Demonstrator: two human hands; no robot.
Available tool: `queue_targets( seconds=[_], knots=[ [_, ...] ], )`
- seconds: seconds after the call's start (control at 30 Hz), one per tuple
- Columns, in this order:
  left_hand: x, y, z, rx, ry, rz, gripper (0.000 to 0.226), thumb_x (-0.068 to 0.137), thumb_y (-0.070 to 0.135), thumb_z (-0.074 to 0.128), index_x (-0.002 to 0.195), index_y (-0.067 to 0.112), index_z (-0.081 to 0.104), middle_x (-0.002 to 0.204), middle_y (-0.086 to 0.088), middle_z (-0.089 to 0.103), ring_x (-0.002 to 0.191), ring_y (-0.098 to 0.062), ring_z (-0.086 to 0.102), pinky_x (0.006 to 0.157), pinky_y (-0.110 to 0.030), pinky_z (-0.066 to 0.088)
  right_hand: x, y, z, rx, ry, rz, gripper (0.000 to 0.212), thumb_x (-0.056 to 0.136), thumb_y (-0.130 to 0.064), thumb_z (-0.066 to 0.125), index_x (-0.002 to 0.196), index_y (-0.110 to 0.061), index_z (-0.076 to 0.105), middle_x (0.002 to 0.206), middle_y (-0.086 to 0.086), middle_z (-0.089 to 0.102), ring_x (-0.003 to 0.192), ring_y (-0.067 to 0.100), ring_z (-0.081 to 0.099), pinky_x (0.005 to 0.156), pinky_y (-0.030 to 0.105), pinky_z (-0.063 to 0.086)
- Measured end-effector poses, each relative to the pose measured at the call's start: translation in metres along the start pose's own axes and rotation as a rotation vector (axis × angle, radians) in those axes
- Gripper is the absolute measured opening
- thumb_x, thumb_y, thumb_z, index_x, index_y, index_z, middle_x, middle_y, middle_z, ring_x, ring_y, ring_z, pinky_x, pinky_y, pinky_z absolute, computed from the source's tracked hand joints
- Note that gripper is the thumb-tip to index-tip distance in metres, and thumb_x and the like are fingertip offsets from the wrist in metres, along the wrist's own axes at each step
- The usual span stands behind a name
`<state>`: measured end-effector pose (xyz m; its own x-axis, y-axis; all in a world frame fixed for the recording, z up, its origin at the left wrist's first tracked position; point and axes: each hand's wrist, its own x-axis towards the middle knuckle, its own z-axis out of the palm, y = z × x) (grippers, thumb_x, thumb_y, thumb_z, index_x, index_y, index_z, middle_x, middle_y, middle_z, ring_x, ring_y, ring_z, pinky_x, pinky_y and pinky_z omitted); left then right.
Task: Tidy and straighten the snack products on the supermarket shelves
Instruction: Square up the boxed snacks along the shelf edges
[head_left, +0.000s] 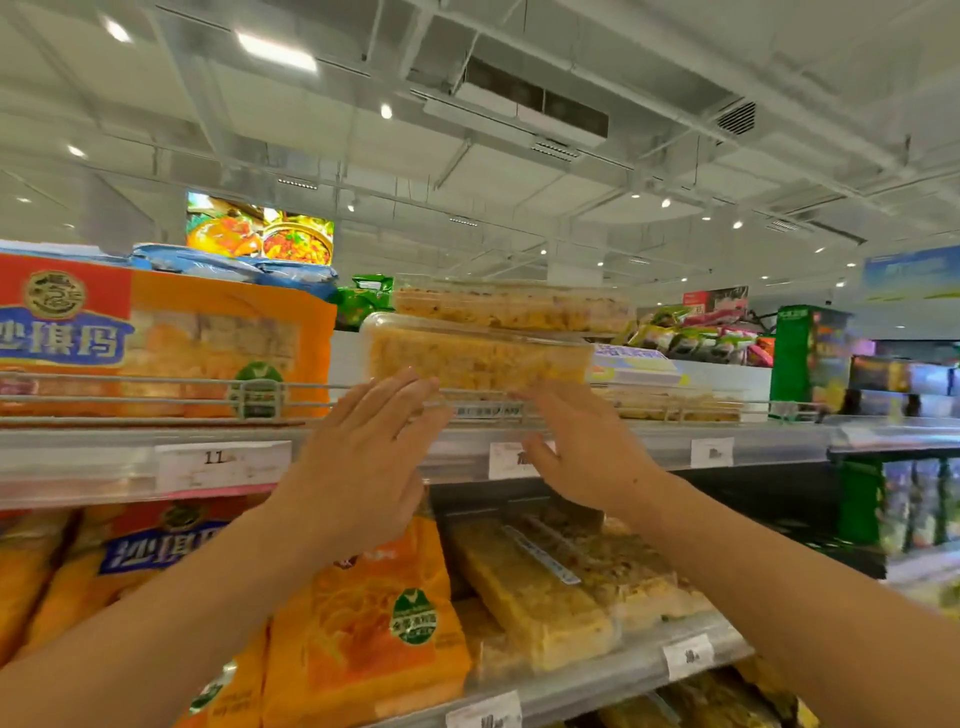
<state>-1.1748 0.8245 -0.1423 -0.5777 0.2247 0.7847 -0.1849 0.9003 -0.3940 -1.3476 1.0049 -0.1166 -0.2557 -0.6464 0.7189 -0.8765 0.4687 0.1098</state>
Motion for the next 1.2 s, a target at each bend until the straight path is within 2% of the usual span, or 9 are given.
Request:
queue_targets(
  seconds=[0.13,0.23,0.4,0.53,0.63,0.73,0.87,1.07,1.2],
  knots=[
    [0.029,0.023,0.023,0.037,-0.056,-0.098,0.054,0.081,0.023,0.058,0.134,0.012,0.056,0.143,-0.013,0.052,0.135,-0.035,0.045,0.109,-0.053,0.036,0.003,0.035,0.012,0.004,-0.008,-0.073,0.053,0.095,-0.037,0.052,0.144,-0.025,0.037,0.147,-0.001,0.044,0.133,0.02,0.036,0.111,0.037,0.029],
    [0.041,0.032,0.034,0.04,-0.076,-0.174,0.054,0.082,0.026,0.055,0.135,0.011,0.055,0.141,-0.012,0.053,0.132,-0.034,0.047,0.108,-0.054,0.037,0.006,0.047,0.018,0.044,0.006,-0.12,0.053,0.094,-0.039,0.052,0.143,-0.024,0.038,0.145,-0.001,0.045,0.132,0.02,0.038,0.111,0.04,0.031],
    [0.048,0.04,0.045,0.087,-0.069,-0.26,0.056,0.084,0.034,0.041,0.13,0.009,0.058,0.126,-0.013,0.061,0.112,-0.034,0.057,0.097,-0.052,0.045,0.006,0.055,0.03,0.079,0.062,-0.156,0.056,0.092,-0.04,0.053,0.142,-0.021,0.041,0.144,-0.001,0.044,0.132,0.019,0.038,0.113,0.04,0.031],
    [0.057,0.049,0.052,0.139,-0.049,-0.303,0.058,0.083,0.038,0.042,0.13,0.007,0.058,0.117,-0.014,0.06,0.106,-0.035,0.056,0.093,-0.051,0.042,0.004,0.059,0.035,0.074,0.097,-0.189,0.056,0.091,-0.038,0.054,0.141,-0.016,0.045,0.143,0.002,0.045,0.131,0.021,0.039,0.111,0.041,0.034],
    [0.06,0.052,0.06,0.149,-0.014,-0.322,0.059,0.081,0.036,0.049,0.132,0.007,0.056,0.12,-0.015,0.057,0.109,-0.037,0.053,0.095,-0.05,0.037,0.002,0.062,0.038,0.073,0.09,-0.2,0.055,0.091,-0.037,0.053,0.141,-0.015,0.046,0.145,0.003,0.042,0.135,0.022,0.036,0.112,0.044,0.03],
    [0.069,0.059,0.068,0.107,0.019,-0.214,0.058,0.081,0.033,0.051,0.133,0.008,0.054,0.128,-0.015,0.053,0.116,-0.036,0.049,0.098,-0.048,0.033,0.001,0.069,0.038,0.063,0.087,-0.233,0.054,0.09,-0.035,0.053,0.141,-0.016,0.047,0.149,0.001,0.04,0.138,0.022,0.033,0.112,0.043,0.027],
    [0.093,0.085,0.079,0.05,-0.003,-0.122,0.057,0.081,0.029,0.052,0.134,0.008,0.055,0.131,-0.015,0.054,0.12,-0.036,0.05,0.097,-0.051,0.039,-0.011,0.092,0.029,0.09,0.111,-0.23,0.053,0.088,-0.032,0.052,0.139,-0.019,0.05,0.146,-0.001,0.046,0.135,0.017,0.038,0.109,0.038,0.027],
    [0.143,0.133,0.103,0.043,0.048,-0.045,0.051,0.081,0.027,0.05,0.126,0.007,0.061,0.125,-0.015,0.06,0.116,-0.035,0.053,0.1,-0.047,0.035,-0.019,0.19,0.008,0.054,0.072,-0.07,0.04,0.094,-0.033,0.051,0.132,-0.02,0.055,0.139,0.0,0.052,0.13,0.021,0.042,0.106,0.04,0.027],
    [0.178,0.163,0.128,0.055,0.043,-0.068,0.047,0.083,0.027,0.051,0.122,0.005,0.063,0.121,-0.014,0.062,0.113,-0.034,0.057,0.095,-0.047,0.043,0.008,0.257,-0.003,0.153,0.093,0.014,0.029,0.096,-0.028,0.053,0.12,-0.018,0.065,0.129,0.003,0.062,0.122,0.023,0.05,0.104,0.039,0.035]
  ],
)
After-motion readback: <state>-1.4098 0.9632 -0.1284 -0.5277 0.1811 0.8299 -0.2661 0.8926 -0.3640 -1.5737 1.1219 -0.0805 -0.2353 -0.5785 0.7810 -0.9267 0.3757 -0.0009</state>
